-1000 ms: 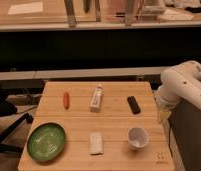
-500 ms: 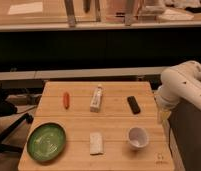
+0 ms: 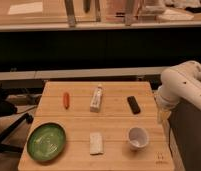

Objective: Push the eraser across the table

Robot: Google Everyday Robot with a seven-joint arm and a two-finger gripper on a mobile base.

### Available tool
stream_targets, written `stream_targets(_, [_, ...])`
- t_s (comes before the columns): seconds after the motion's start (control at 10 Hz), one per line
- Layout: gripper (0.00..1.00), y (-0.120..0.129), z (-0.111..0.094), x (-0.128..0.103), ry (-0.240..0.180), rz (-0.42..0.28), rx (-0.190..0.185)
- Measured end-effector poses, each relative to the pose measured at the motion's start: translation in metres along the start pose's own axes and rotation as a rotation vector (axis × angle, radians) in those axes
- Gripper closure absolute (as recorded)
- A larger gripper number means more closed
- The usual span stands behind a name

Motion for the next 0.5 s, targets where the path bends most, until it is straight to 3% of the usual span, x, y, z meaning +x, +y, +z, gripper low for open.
stream_targets(0.5, [0.20, -0.0086, 0.0058, 0.0015, -0.003, -0.004, 0.010])
